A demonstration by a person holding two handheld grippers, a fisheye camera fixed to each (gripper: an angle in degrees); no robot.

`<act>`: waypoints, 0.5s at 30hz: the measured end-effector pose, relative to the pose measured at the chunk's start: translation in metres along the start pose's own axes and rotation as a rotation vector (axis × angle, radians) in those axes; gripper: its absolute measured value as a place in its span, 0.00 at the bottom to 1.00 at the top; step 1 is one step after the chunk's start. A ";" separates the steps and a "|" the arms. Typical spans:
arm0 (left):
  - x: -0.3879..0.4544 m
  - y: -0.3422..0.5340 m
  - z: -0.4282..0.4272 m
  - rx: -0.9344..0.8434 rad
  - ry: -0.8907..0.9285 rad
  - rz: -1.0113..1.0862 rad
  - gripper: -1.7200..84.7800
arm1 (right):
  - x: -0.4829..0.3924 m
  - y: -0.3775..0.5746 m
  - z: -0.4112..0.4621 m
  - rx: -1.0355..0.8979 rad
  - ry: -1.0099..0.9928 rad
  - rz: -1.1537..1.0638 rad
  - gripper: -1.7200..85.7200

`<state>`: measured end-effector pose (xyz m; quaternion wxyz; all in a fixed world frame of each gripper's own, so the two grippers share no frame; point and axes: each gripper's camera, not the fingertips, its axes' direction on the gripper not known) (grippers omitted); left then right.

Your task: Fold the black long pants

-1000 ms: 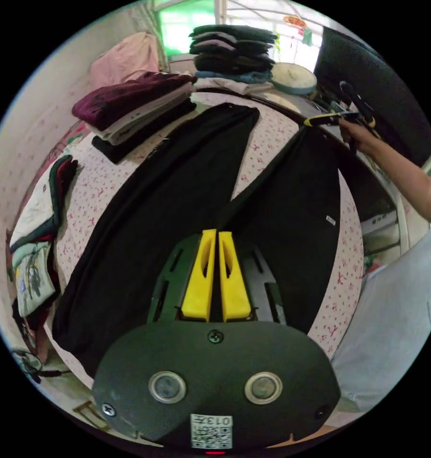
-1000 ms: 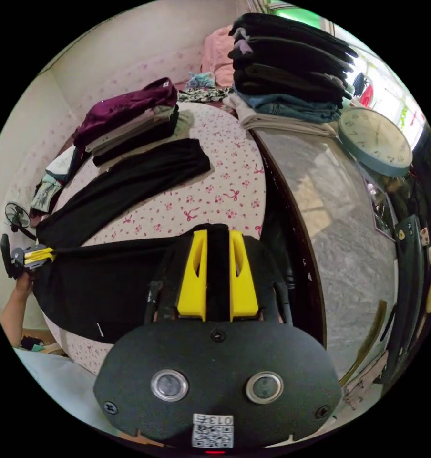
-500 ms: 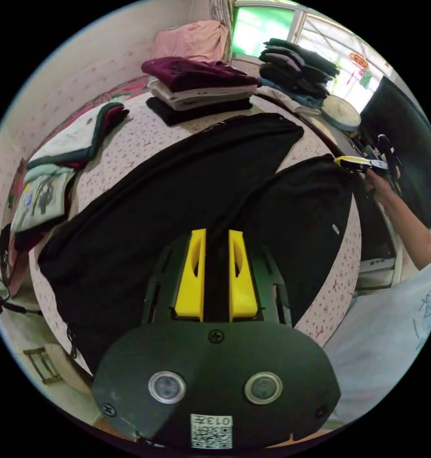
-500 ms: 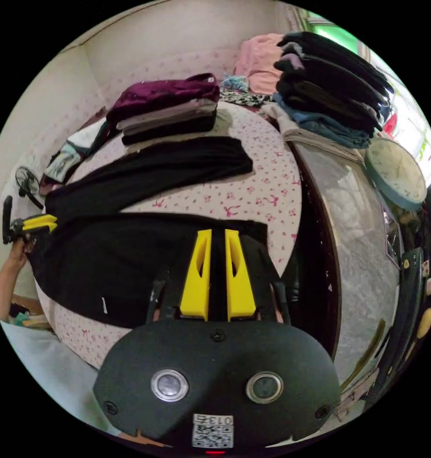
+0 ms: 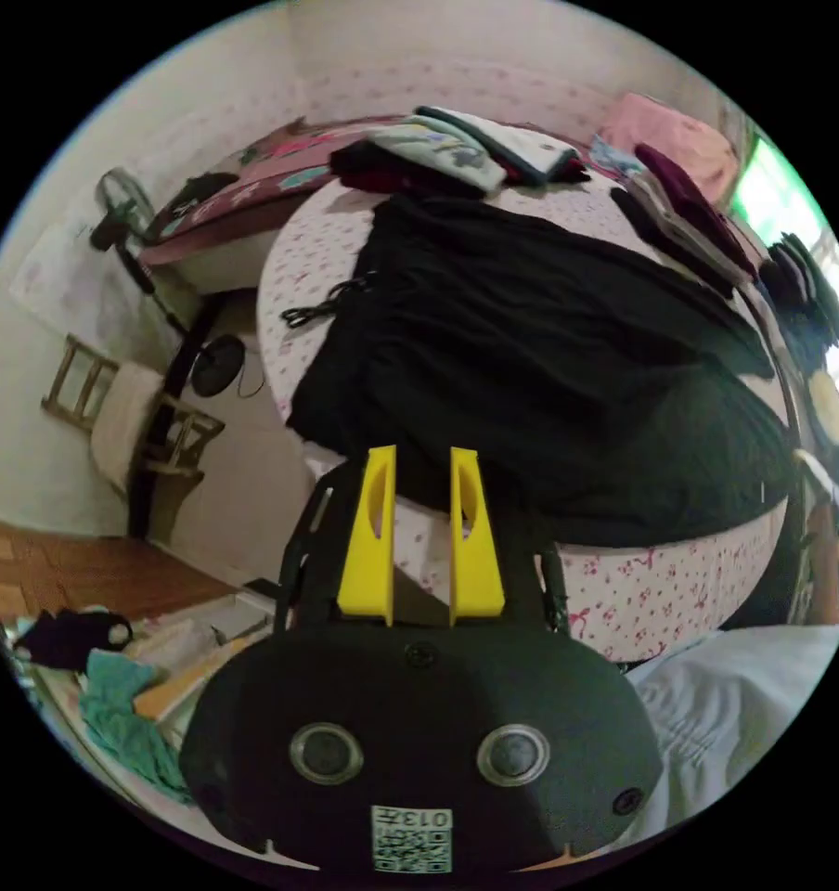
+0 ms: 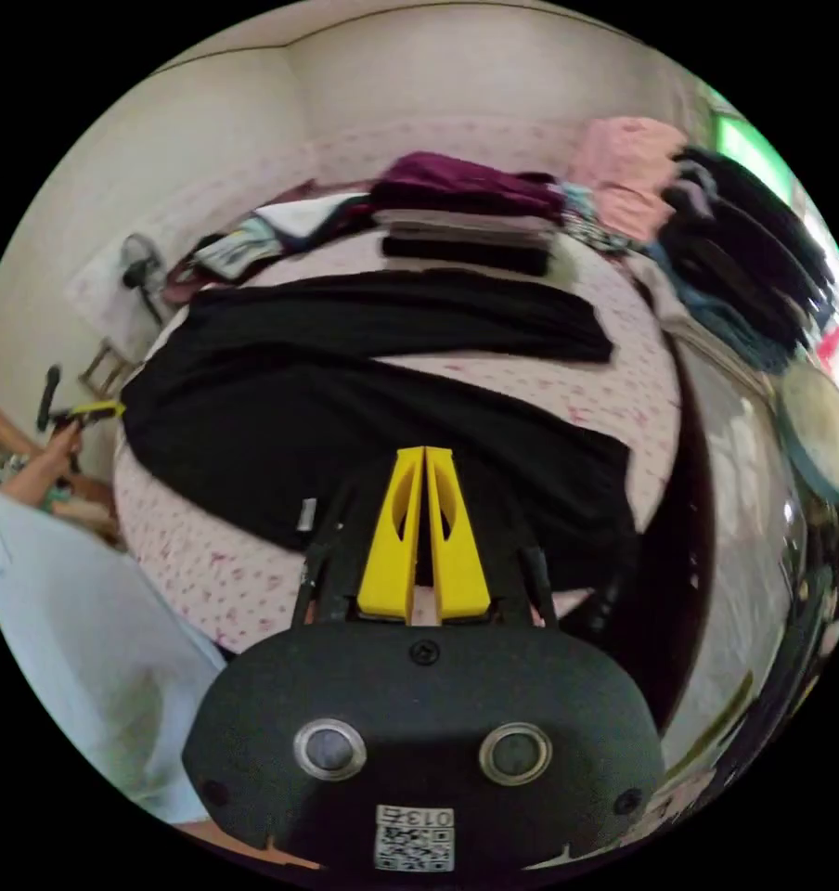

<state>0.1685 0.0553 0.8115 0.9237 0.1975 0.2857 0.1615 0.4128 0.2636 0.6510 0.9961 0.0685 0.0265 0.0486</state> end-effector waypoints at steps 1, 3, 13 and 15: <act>-0.011 0.006 -0.001 0.006 -0.001 -0.041 0.14 | -0.032 -0.001 0.005 -0.003 -0.071 -0.107 0.04; -0.054 0.028 0.000 0.041 0.040 -0.194 0.15 | -0.081 0.000 0.013 -0.005 -0.162 -0.251 0.06; -0.148 0.036 0.042 0.037 0.383 -0.428 0.13 | -0.243 0.004 0.065 -0.182 -0.143 -0.733 0.11; -0.146 0.031 0.044 -0.021 0.233 -0.367 0.08 | -0.249 0.005 0.074 -0.219 -0.084 -0.760 0.10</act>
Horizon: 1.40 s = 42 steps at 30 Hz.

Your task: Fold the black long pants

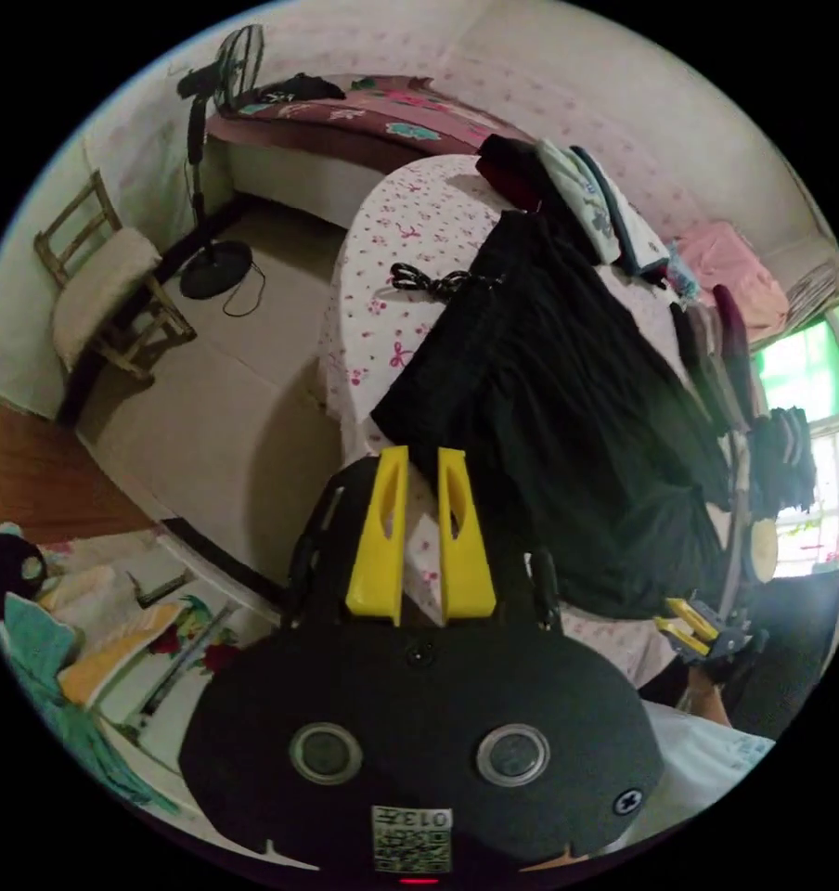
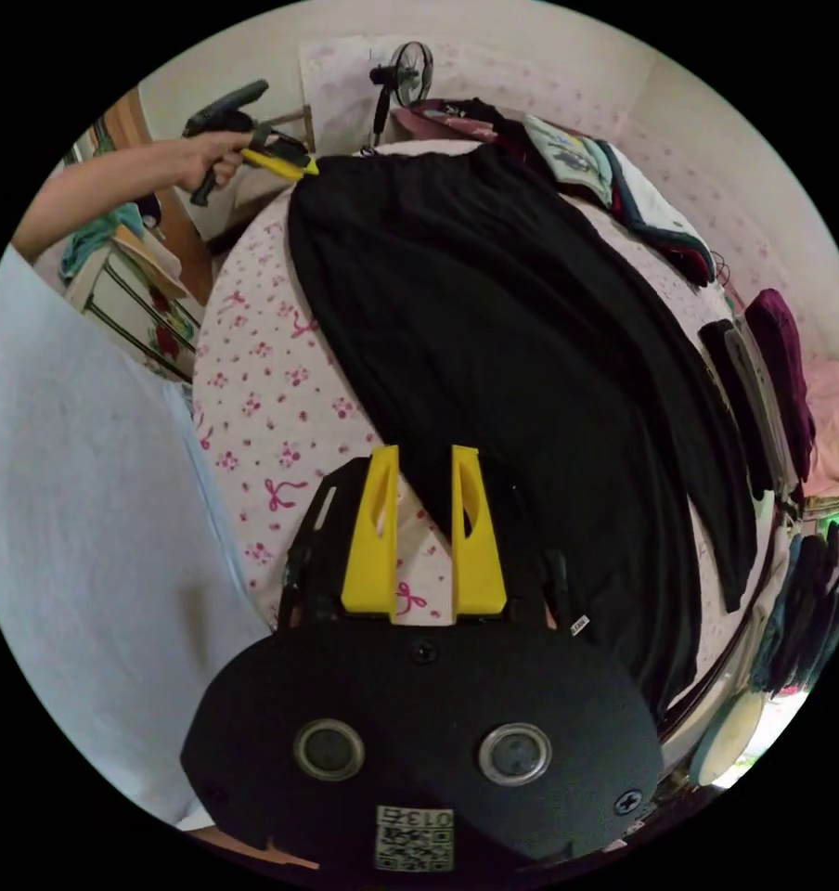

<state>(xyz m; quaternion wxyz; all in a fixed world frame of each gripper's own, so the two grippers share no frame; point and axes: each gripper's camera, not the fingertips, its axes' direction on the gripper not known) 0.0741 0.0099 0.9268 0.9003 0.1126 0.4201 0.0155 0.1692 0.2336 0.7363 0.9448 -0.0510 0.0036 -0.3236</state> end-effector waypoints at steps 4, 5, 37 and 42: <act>-0.002 -0.002 -0.005 -0.007 -0.029 0.076 0.05 | -0.001 -0.006 0.001 -0.021 -0.013 0.004 0.04; -0.004 -0.001 -0.012 0.016 0.000 0.078 0.05 | -0.001 -0.006 0.000 -0.025 -0.008 0.006 0.04; 0.274 0.097 0.048 -0.106 0.164 1.050 0.11 | 0.125 0.214 -0.087 0.188 0.122 1.322 0.11; 0.352 0.139 0.076 -0.175 0.051 1.380 0.15 | 0.159 0.253 -0.091 0.229 0.097 1.473 0.14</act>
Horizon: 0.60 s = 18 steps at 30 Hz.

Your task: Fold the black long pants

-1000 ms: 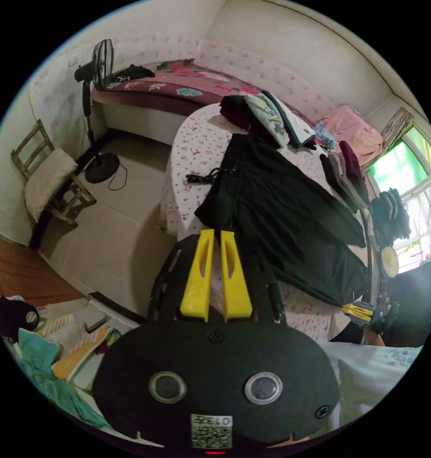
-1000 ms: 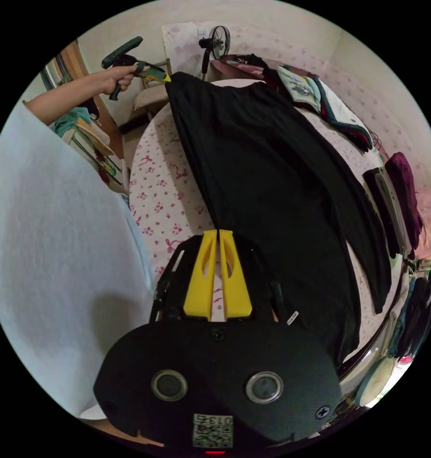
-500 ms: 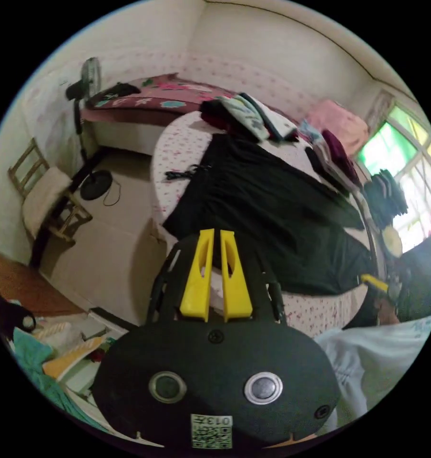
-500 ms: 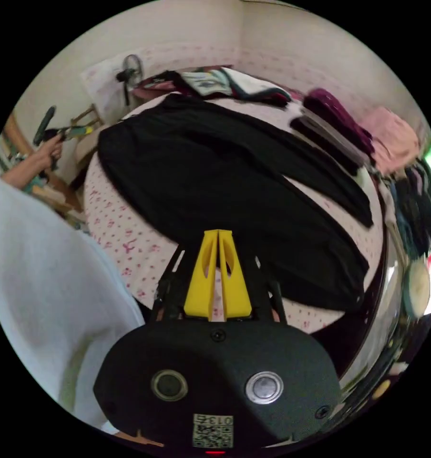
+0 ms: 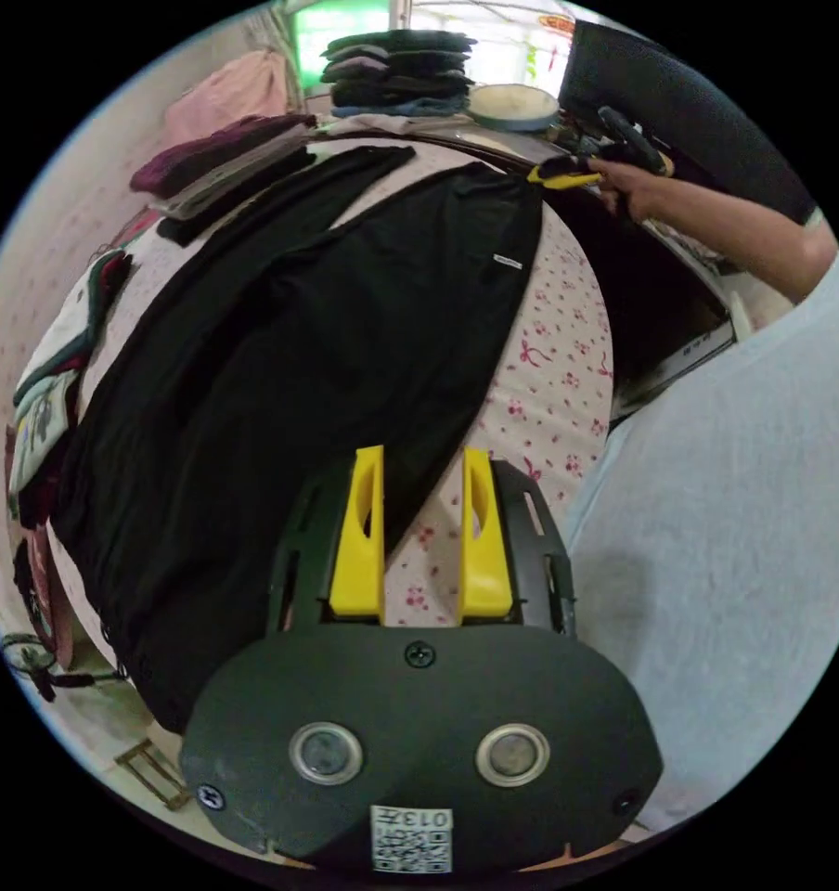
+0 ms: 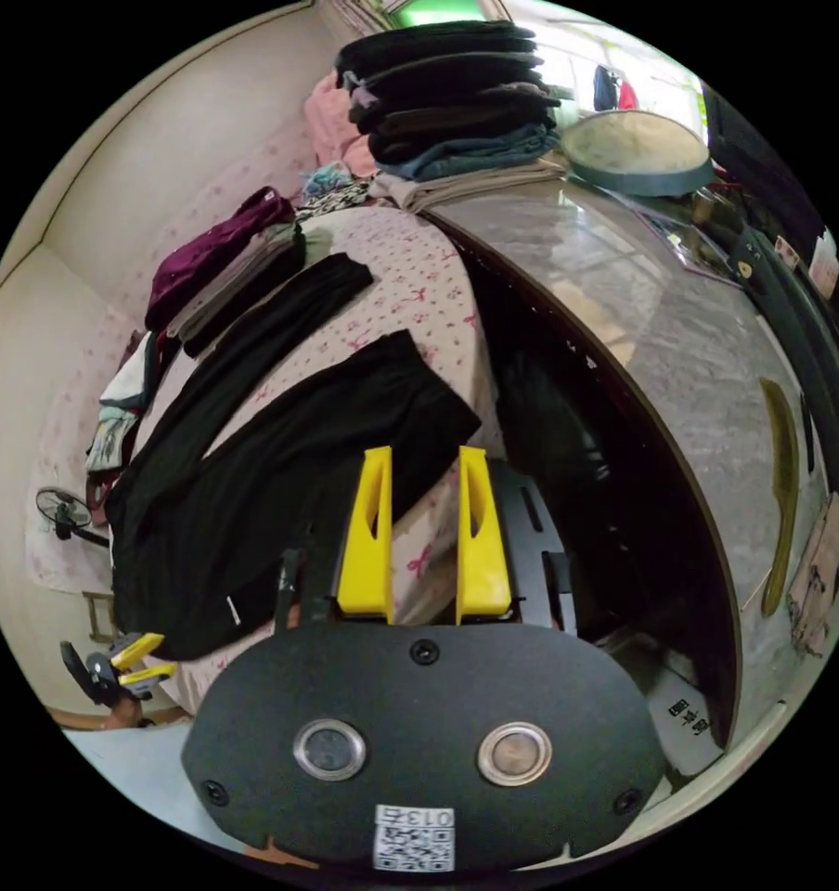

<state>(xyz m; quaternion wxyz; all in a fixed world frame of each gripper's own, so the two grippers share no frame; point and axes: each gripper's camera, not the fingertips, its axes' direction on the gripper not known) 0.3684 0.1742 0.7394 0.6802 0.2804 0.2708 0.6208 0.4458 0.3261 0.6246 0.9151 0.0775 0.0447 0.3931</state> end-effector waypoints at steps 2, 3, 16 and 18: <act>0.002 -0.014 0.009 -0.045 0.014 0.027 0.14 | 0.004 -0.009 0.004 0.003 0.005 0.026 0.14; 0.001 -0.021 0.016 -0.079 0.019 0.033 0.12 | 0.004 -0.014 0.009 -0.013 0.008 0.034 0.13; -0.011 -0.024 0.024 -0.133 0.058 -0.060 0.07 | -0.024 -0.033 0.000 -0.123 0.092 -0.173 0.11; -0.022 -0.009 0.019 -0.120 0.095 -0.124 0.10 | -0.028 -0.037 -0.010 -0.077 0.112 -0.157 0.11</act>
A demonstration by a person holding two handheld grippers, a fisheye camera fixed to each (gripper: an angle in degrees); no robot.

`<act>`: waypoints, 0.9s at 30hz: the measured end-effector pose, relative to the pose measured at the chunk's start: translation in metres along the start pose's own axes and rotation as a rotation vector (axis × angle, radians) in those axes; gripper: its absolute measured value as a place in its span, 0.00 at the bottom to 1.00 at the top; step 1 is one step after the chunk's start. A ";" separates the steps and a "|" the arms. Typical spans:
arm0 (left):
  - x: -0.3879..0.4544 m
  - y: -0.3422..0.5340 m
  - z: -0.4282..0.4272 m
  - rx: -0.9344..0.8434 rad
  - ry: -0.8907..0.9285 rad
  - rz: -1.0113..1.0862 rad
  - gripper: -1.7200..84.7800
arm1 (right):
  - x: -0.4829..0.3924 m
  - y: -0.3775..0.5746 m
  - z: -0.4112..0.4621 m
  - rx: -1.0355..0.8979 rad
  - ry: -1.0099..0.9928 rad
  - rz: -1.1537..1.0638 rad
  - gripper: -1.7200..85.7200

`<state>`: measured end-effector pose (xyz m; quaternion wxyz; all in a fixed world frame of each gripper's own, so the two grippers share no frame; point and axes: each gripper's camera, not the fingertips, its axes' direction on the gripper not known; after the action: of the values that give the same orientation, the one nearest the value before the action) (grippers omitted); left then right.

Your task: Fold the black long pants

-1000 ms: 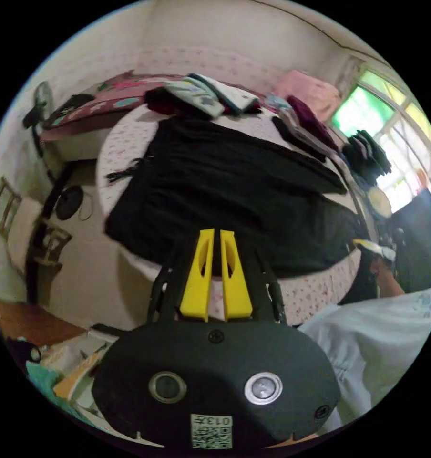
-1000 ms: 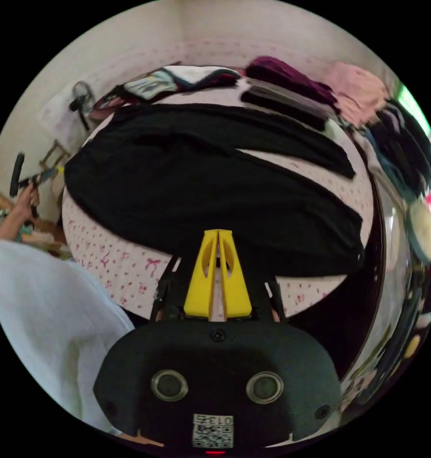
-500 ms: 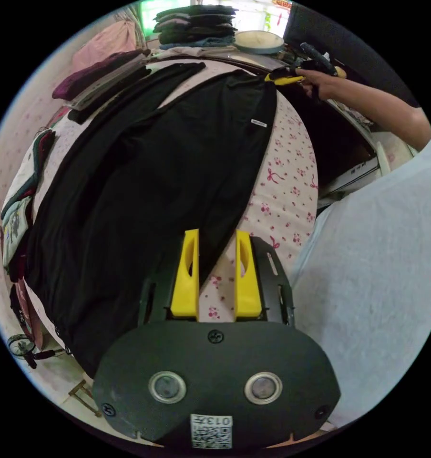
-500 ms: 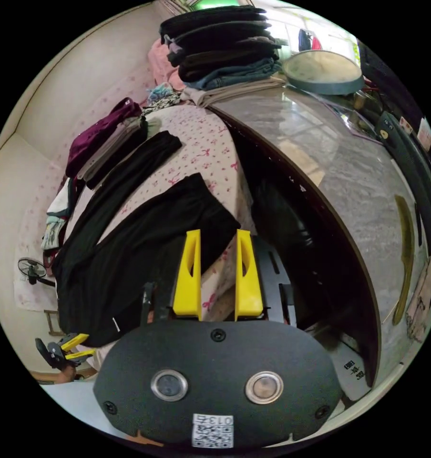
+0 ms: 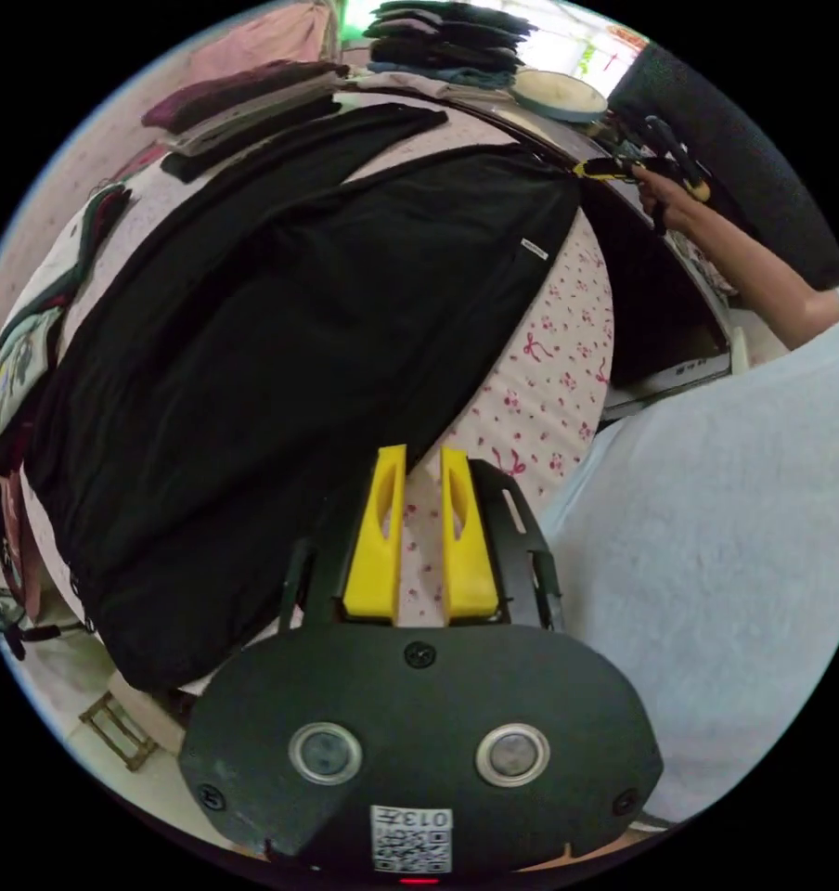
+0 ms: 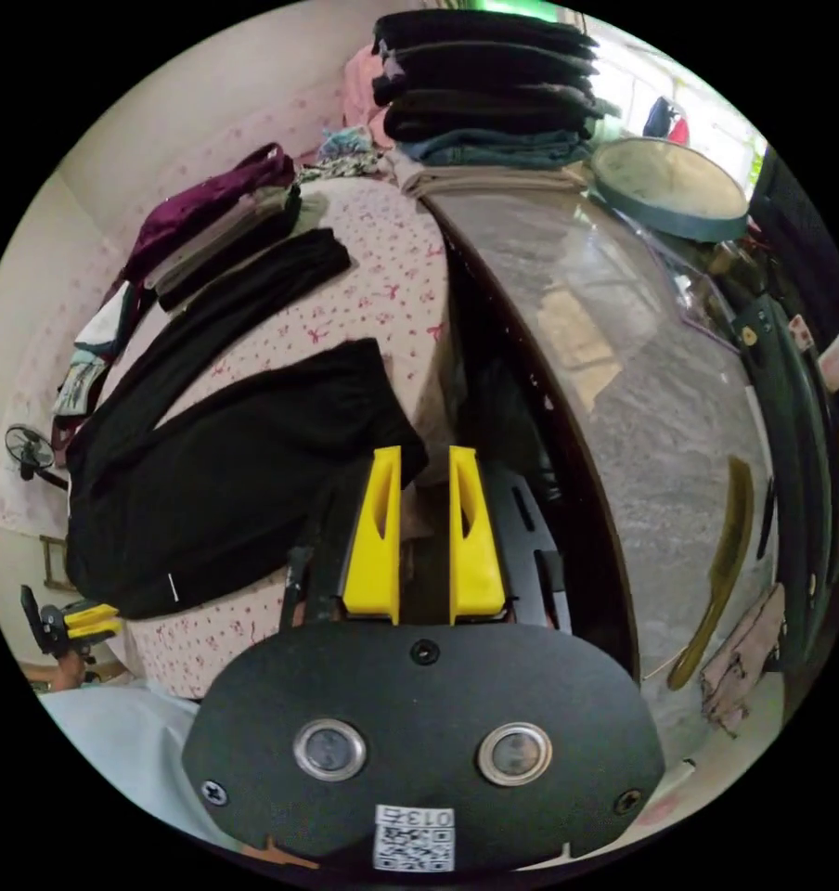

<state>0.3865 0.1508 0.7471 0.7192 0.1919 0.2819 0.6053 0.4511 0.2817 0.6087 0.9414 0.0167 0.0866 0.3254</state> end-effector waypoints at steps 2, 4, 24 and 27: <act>-0.014 0.017 -0.009 0.026 -0.013 -0.056 0.10 | -0.007 -0.003 -0.019 0.089 0.055 0.024 0.11; -0.034 0.039 -0.019 0.056 -0.045 -0.134 0.10 | -0.029 -0.008 -0.043 0.208 0.070 -0.009 0.08; -0.273 0.343 -0.042 0.258 -0.114 -0.905 0.21 | -0.654 -0.117 -0.024 0.075 -0.602 -1.184 0.12; -0.285 0.375 -0.031 0.351 0.037 -0.935 0.20 | -0.754 -0.132 -0.014 0.037 -0.562 -1.310 0.13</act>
<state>0.0502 -0.0574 1.0041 0.8654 0.1524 0.4479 0.1649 -0.0540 -0.2868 0.6985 0.9297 0.0606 -0.1615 -0.3254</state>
